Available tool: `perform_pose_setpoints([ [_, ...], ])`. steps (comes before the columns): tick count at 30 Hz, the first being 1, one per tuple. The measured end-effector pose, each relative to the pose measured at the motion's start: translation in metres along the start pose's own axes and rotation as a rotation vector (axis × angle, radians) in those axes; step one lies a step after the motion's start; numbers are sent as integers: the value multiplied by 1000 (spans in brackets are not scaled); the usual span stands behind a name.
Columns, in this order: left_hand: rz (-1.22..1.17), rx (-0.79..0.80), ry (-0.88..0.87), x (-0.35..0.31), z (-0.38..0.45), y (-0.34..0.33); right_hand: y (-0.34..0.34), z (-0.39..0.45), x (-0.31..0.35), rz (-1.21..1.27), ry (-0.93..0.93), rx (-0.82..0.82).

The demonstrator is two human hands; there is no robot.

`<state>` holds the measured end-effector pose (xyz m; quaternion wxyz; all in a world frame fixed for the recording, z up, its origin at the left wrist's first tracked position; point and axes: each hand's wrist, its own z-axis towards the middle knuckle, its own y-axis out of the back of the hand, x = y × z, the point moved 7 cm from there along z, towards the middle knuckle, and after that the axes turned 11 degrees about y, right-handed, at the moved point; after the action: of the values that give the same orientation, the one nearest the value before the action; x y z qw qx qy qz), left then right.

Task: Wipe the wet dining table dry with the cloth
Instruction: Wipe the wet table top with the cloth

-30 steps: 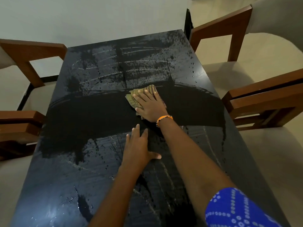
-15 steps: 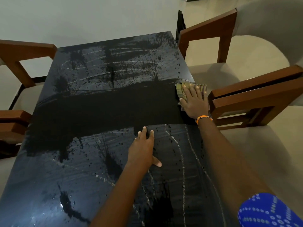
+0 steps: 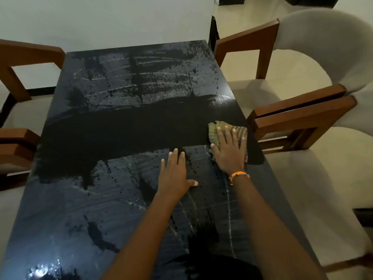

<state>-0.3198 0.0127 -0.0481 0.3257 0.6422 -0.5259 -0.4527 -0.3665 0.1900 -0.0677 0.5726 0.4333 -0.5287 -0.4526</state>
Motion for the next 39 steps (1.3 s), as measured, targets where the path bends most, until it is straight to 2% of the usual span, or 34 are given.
perform_pose_setpoints([
  [3,-46,-95,46,48,-4,15,-11,10,54,13,52,25],
  [10,-140,-170,264,195,-12,51,-43,27,209,72,218,37],
  [15,-271,-256,444,308,-37,66,-79,33,376,113,404,76],
  [19,-433,-246,550,385,-56,62,-109,28,497,125,627,154],
  [22,-558,-224,531,407,-66,54,-119,60,518,20,726,154],
  [27,-668,-220,482,420,-84,40,-123,100,518,10,707,178],
  [30,-721,-211,483,418,-94,37,-120,74,520,21,716,169],
  [35,-763,-215,539,407,-105,49,-109,-11,517,16,854,172],
  [39,-791,-220,529,379,-113,56,-100,-45,491,15,885,191],
])
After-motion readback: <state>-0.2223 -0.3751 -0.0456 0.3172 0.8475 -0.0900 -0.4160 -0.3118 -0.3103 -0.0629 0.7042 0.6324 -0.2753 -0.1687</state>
